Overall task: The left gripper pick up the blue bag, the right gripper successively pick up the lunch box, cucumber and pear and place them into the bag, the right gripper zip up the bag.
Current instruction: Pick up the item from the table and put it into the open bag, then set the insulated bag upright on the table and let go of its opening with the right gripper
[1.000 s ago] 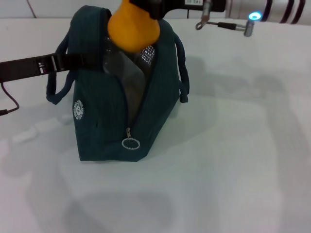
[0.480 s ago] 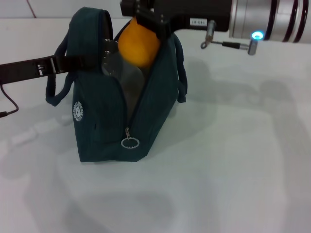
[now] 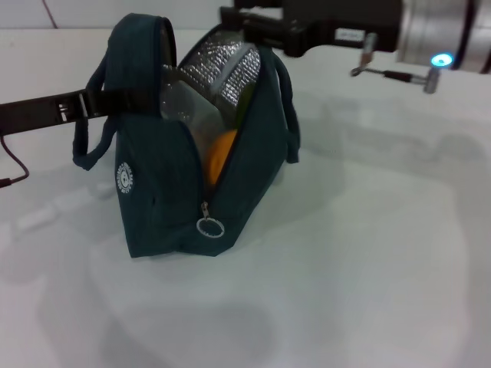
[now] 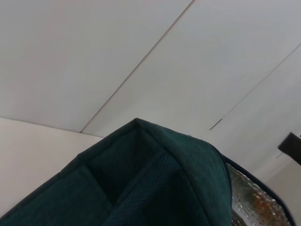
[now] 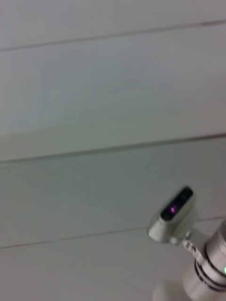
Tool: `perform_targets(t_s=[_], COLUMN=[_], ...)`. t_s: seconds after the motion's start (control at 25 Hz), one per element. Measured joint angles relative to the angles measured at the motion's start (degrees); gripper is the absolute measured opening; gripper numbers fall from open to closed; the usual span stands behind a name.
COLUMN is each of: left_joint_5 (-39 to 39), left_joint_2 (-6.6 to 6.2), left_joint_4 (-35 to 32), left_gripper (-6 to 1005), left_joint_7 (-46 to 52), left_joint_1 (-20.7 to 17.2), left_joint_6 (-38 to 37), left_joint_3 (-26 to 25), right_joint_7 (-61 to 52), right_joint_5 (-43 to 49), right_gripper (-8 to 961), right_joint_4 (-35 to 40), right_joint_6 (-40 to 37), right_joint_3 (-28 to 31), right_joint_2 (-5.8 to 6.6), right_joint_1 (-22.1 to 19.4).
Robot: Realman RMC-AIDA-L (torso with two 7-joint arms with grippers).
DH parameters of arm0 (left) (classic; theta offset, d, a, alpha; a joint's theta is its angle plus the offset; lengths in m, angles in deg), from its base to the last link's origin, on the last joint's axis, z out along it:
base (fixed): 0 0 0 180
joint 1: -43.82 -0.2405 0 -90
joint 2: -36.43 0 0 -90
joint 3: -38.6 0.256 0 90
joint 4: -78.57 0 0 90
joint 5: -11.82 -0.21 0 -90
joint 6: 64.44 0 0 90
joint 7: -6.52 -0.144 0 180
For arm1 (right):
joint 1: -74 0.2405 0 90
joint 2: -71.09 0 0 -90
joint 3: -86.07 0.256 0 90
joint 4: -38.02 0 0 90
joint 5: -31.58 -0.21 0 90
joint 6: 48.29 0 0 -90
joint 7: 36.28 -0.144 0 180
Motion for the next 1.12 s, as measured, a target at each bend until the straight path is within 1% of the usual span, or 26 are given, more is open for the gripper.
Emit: perform_targets(t_s=[0.12,0.2,0.24,0.28,0.32,0.48,0.56,0.72,0.8,0.92,1.0,1.12], left_joint_5=[0.0,-0.01,-0.01,-0.01,-0.01,-0.01,-0.01,-0.01,-0.01,-0.01,-0.01,0.0], left_joint_2=[0.0,-0.06,-0.11,-0.14,-0.19,-0.19,-0.13,-0.04,-0.03,-0.03,-0.04,0.02], left_joint_4=[0.0,0.0,0.0,0.0,0.0,0.0,0.0,0.0,0.0,0.0,0.0,0.0], left_gripper=[39,39,39,39,39,39,39,39,39,39,39,39], left_joint_7=[-0.01,-0.04,-0.05,-0.06,-0.06,-0.07,-0.07,-0.04,-0.05,-0.07,-0.07,-0.07], left_joint_1=[-0.08,-0.08,-0.08,-0.08,-0.08,-0.07,-0.07,0.25,0.3,0.42,0.6,0.87], left_joint_6=[-0.01,0.0,0.0,-0.01,0.0,0.0,-0.01,0.0,0.0,0.0,0.01,0.05], left_joint_3=[0.01,-0.02,-0.04,-0.05,-0.08,-0.1,-0.09,-0.09,-0.09,-0.09,-0.09,0.01], right_joint_7=[-0.42,-0.43,-0.4,-0.27,-0.27,-0.49,-0.67,-0.73,-0.71,-0.53,-0.33,0.01], right_joint_5=[1.27,2.88,4.14,6.54,6.54,10.26,11.49,13.92,14.97,15.65,15.75,15.76], right_gripper=[331,409,435,460,486,589,650,790,787,782,781,780], right_joint_4=[3.24,5.91,7.98,11.67,11.67,16.02,16.06,14.43,12.89,9.77,7.41,5.41], right_joint_6=[-1.17,-2.01,-2.61,-3.65,-3.65,-6.73,-8.93,-9.63,-9.23,-9.11,-8.83,-8.12], right_joint_3=[0.53,0.54,0.63,0.9,0.9,1.07,1.07,1.11,1.15,1.18,1.18,1.09], right_joint_2=[1.56,2.21,2.51,2.86,2.86,3.13,2.77,1.57,0.99,0.45,0.29,0.15], right_joint_1=[-3.05,-5.68,-7.51,-10.83,-10.83,-15.34,-16.53,-17.1,-16.34,-14.23,-12.64,-11.36])
